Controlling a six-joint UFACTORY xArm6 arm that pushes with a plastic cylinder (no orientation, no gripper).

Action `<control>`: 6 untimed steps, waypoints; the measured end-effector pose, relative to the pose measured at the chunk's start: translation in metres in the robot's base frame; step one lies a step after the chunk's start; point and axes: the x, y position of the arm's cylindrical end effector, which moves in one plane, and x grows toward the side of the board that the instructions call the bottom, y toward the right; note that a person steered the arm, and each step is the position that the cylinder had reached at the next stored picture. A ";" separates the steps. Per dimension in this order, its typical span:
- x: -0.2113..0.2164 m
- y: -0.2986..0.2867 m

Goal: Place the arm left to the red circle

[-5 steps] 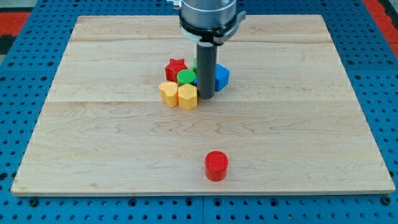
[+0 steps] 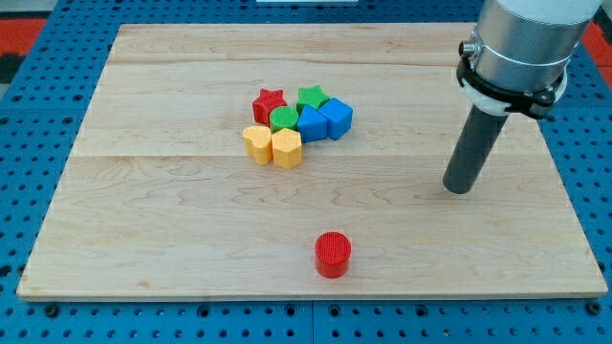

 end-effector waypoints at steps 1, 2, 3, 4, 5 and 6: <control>-0.003 -0.009; -0.004 -0.020; -0.004 -0.024; -0.004 -0.049; 0.005 -0.094; 0.006 -0.177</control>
